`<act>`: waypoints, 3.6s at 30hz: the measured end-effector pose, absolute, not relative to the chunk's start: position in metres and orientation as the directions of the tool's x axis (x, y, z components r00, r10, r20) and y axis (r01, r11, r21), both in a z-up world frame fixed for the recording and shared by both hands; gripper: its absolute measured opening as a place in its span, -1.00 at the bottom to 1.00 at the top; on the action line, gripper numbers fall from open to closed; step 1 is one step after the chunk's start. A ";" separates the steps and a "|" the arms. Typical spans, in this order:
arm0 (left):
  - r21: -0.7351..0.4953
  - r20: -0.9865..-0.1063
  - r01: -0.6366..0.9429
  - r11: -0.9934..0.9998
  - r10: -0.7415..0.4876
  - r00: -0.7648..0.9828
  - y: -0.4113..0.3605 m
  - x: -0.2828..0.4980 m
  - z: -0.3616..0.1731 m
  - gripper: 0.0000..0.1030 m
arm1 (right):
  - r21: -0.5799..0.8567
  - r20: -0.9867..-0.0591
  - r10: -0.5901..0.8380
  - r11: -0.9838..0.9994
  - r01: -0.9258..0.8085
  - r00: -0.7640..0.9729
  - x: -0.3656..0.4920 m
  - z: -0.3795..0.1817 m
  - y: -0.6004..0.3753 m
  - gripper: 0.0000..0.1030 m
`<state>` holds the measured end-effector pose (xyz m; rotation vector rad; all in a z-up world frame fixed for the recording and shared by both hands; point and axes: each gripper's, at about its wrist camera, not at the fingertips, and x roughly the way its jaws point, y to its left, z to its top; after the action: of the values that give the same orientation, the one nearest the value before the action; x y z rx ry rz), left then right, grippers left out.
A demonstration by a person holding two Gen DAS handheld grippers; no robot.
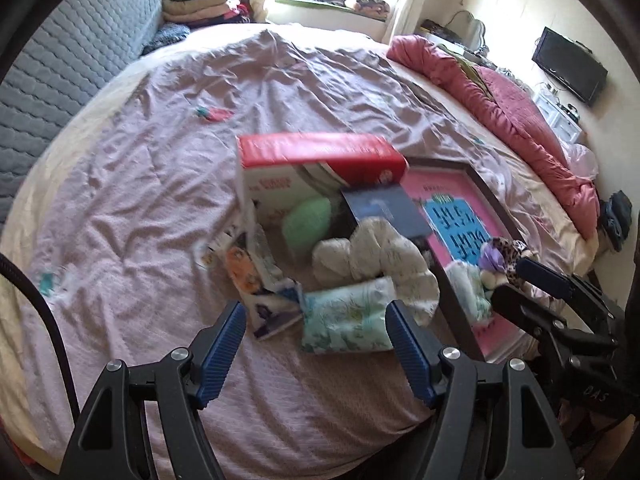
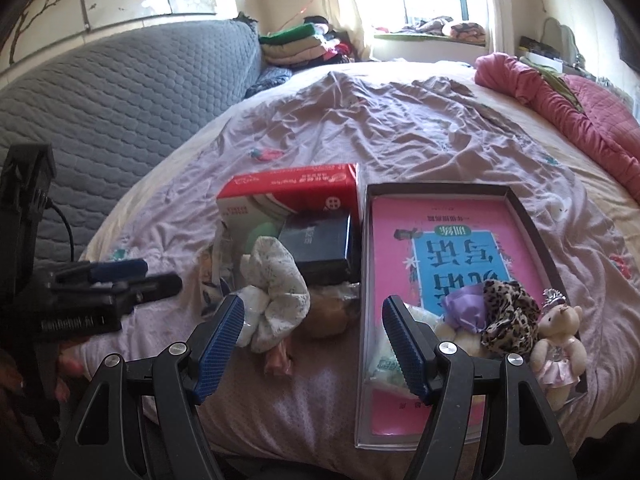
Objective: Organize soft objects
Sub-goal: 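Grasp the pale green wet-wipe pack with the left gripper while the right grasps the white floral scrunchie, then carry the wipe pack with the left gripper while the right lifts the scrunchie over the pink tray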
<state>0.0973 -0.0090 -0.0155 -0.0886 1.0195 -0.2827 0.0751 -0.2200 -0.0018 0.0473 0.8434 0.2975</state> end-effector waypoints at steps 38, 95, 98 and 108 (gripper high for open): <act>-0.341 -0.857 0.233 0.911 -0.403 0.323 -0.014 0.122 -0.080 0.21 | 0.213 -0.785 0.366 0.917 -0.337 0.499 0.140 -0.052 -0.194 0.11; -0.312 -0.780 0.287 0.906 -0.417 0.468 -0.012 0.106 -0.036 -0.63 | 0.132 -0.763 0.367 0.895 -0.427 0.532 0.134 -0.059 -0.169 -0.88; -0.316 -0.771 0.287 0.904 -0.421 0.478 -0.012 0.104 -0.032 -0.63 | 0.117 -0.720 0.373 0.897 -0.427 0.585 0.126 -0.042 -0.174 -0.88; -0.304 -0.727 0.335 0.892 -0.444 0.523 -0.034 0.090 0.000 -0.63 | 0.144 -0.639 0.365 0.921 -0.362 0.677 0.106 0.004 -0.214 -0.88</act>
<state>0.0898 -0.0344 0.0001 -0.1312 0.9071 -0.4682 0.1059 -0.2143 0.0042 0.0057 0.7189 0.4085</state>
